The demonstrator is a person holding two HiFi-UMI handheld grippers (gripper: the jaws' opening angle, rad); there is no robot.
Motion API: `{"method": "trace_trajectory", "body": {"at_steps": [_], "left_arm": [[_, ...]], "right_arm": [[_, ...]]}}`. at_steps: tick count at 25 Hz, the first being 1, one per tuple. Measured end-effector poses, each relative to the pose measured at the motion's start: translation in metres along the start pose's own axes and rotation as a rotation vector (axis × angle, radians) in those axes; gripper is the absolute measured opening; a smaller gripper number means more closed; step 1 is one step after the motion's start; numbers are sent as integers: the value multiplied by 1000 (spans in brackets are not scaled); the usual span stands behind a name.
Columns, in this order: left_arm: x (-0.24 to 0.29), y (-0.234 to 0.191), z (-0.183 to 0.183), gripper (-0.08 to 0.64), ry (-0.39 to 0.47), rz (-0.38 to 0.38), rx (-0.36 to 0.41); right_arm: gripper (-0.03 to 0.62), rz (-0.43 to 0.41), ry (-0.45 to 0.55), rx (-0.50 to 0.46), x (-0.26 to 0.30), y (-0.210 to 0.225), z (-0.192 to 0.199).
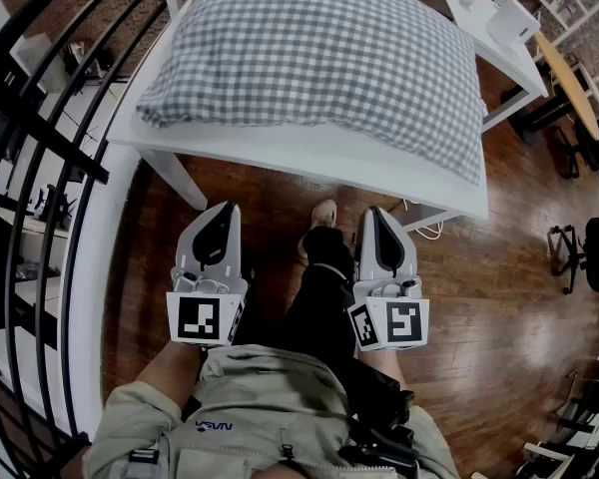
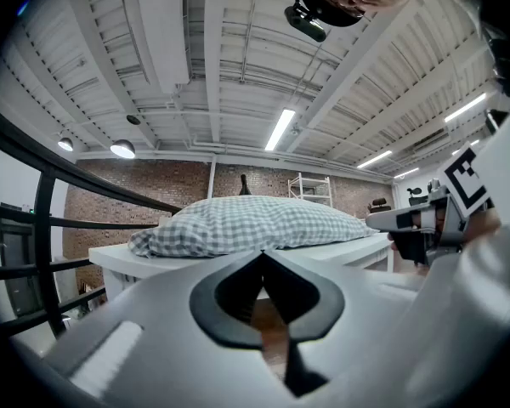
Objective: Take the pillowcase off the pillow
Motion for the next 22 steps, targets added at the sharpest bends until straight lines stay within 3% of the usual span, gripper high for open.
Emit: {"method": "trace_trajectory", "body": {"at_steps": [5,8,12,16,22], "left_arm": [[25,-4,-12,5,44,-4,-37],[29,-10,-15,6,57,-15,1],[37,-13,-31,6,69,-30,-63],[44,-28,-37,6,59,-32,-15],[72,-99,-57,6,75,-93,48]], "right_arm": [[3,-19,49,-56,24,0,-16],[3,-27,60,-60,29,1,-19],[3,-40,54,-58,38,3,-20],[3,-80,61,-97,53,-4,-31],[3,-156,149,-214,105,-32,-84]]}}
Point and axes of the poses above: the fingertips, and each gripper's own axes: x forward along the fingers, y to its right, z out of its underside, the point moved 3 cm from there along -x, backward along the fingers, and after that the axes turned 2 degrees about x, right-handed, at the moved point
